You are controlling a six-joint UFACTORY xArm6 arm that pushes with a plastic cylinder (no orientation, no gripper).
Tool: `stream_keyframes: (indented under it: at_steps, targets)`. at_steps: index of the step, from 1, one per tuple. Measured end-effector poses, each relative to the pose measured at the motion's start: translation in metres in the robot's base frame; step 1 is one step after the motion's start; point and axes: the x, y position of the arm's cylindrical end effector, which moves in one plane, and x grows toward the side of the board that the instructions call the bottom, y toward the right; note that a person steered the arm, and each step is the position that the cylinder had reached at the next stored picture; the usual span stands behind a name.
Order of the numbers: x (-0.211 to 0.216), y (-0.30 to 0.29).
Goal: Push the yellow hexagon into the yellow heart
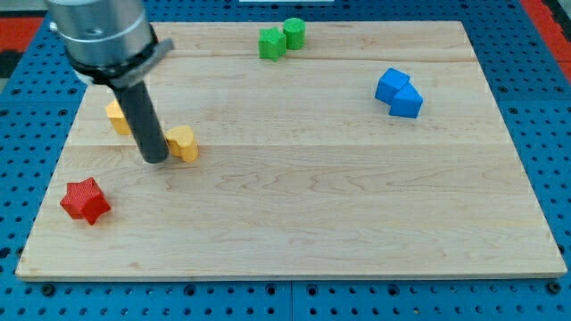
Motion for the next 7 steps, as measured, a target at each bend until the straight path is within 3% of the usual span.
stream_keyframes:
  at_steps: [1, 2, 3, 5, 7]
  targets:
    - [0.011, 0.005]
    - [0.002, -0.083]
    - [-0.057, -0.091]
    - [-0.05, -0.015]
    - [-0.077, -0.015]
